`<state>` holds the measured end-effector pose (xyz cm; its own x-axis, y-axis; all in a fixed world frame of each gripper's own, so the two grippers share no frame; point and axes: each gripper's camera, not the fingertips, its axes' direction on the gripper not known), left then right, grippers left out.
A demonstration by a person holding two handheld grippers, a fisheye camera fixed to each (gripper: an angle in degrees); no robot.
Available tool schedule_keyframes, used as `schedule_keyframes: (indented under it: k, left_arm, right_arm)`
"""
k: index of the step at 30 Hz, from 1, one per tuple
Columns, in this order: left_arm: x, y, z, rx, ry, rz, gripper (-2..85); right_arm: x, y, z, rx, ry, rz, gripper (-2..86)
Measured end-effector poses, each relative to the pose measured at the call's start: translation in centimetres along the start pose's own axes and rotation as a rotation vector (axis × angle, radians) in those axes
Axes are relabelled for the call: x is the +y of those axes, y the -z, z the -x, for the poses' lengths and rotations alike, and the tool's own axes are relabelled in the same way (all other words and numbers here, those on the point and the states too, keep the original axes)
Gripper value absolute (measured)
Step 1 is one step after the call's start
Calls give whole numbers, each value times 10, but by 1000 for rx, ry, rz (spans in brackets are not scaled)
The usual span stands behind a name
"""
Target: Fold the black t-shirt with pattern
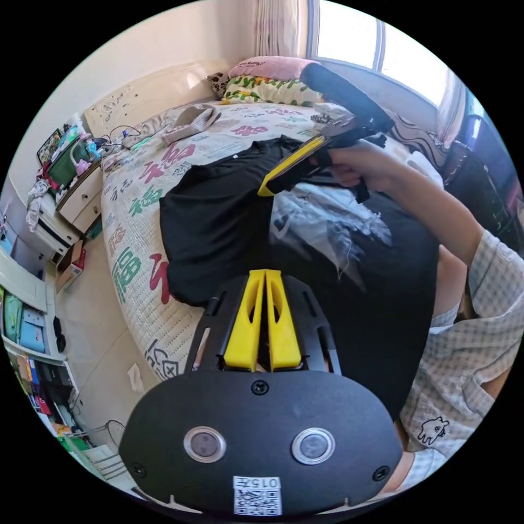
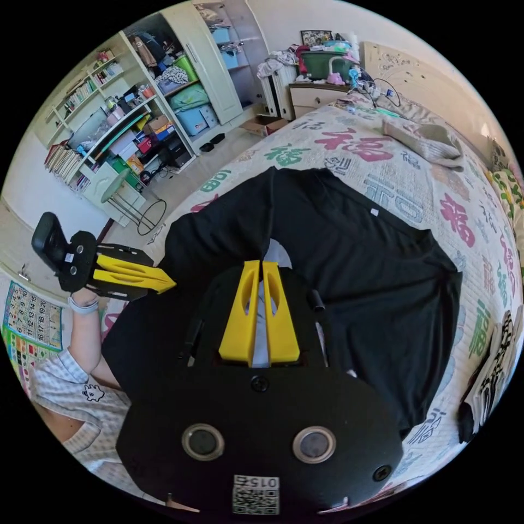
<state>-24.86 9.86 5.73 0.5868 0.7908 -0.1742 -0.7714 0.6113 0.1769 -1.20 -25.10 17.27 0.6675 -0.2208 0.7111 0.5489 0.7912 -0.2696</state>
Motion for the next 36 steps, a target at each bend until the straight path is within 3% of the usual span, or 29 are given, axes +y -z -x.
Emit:
schedule_keyframes:
  k: [6, 10, 16, 21, 25, 28, 32, 36]
  left_arm:
    - [-18, 19, -14, 162, -37, -168, -1]
    - [-38, -23, -27, 170, -69, -54, 17]
    - [-45, -50, -41, 1, -128, 55, 64]
    - [-50, -63, -32, 40, -101, 55, 25]
    - [-51, -40, -26, 172, -120, -48, 16]
    - [-57, -46, -29, 165, -132, -31, 25]
    - [-63, -71, -25, 210, -150, 133, 67]
    - [-51, -27, 4, 210, -109, 37, 76]
  right_arm:
    - [18, 39, -31, 61, -20, 12, -5]
    - [34, 27, -62, 64, -105, 98, 18]
    - [49, 33, -78, -5, -122, 54, 46]
    - [51, 35, -74, 46, -83, 67, 25]
    - [61, 59, -78, 25, -86, 1, -3]
    - [69, 60, -81, 57, -79, 54, -1]
    - [85, 64, -83, 79, -85, 115, 37]
    - [104, 91, -85, 157, -70, 45, 52]
